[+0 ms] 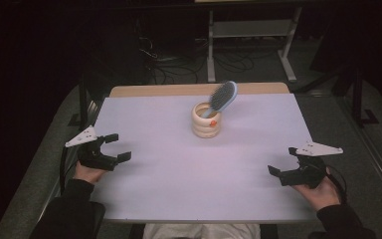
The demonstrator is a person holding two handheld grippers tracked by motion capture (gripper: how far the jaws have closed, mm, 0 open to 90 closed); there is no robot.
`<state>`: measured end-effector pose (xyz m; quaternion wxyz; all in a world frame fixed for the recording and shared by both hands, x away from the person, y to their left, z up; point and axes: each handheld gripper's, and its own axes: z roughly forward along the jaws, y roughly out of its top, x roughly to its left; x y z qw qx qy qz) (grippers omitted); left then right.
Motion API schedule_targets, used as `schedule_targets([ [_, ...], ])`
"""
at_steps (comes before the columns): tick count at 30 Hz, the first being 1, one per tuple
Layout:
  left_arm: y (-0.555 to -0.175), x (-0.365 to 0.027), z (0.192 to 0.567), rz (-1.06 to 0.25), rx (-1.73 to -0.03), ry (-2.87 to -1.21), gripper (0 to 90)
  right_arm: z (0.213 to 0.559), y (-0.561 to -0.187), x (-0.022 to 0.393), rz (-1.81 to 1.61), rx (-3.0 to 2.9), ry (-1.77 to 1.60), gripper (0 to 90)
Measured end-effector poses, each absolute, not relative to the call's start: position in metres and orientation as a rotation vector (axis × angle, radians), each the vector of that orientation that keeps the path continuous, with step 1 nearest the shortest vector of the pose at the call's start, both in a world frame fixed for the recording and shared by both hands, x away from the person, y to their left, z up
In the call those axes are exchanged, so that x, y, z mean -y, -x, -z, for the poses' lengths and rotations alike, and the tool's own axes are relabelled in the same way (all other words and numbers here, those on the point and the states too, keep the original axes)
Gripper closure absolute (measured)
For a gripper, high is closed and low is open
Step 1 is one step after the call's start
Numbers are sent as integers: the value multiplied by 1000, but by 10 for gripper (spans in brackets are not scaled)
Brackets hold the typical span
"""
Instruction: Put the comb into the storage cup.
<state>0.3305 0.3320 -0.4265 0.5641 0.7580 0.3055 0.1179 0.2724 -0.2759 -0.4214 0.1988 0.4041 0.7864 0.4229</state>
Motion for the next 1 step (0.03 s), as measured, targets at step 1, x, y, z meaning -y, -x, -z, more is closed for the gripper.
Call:
schedule_targets([
  [1,-331,-332,426,-277,-716,-1784,0,421,-272,275,-1182,-2198,-1131,0],
])
